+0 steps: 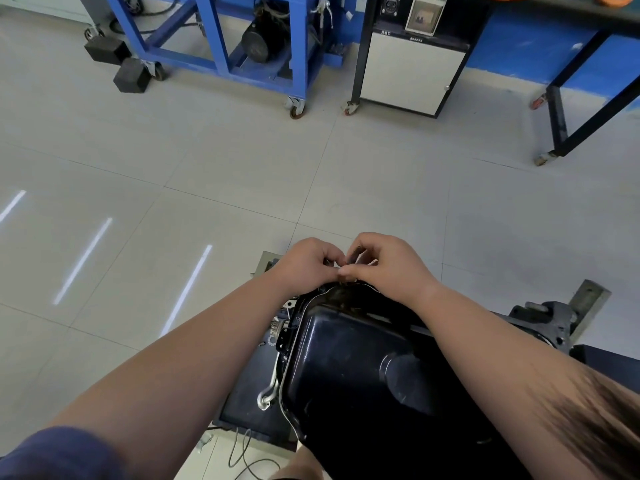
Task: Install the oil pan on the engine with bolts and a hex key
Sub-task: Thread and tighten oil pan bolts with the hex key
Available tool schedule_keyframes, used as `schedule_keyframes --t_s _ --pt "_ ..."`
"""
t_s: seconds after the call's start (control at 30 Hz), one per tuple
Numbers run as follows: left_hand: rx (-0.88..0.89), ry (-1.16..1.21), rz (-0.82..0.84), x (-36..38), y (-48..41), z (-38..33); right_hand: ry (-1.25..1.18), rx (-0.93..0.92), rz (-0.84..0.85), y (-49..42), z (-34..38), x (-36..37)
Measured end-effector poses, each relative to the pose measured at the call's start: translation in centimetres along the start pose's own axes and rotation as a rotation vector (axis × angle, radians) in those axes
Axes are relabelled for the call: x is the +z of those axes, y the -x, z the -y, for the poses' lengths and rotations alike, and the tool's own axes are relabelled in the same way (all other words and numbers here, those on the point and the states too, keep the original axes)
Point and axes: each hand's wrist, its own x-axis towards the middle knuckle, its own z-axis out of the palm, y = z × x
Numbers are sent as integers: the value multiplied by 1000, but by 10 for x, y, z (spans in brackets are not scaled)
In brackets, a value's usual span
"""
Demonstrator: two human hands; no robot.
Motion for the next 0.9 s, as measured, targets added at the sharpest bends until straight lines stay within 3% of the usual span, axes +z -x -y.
schedule_keyframes --t_s 0.13,0.33,0.67,0.9 --pt "-13 57 27 -4 1 2 -52 -38 24 2 -1 -2" --pt "-7 -2 -15 -2 1 2 0 -29 -79 -2 0 1" --pt "10 1 -17 -2 1 2 -152 -22 -18 2 1 -3" --pt "32 -38 -31 3 -1 0 -64 2 -74 0 3 -1"
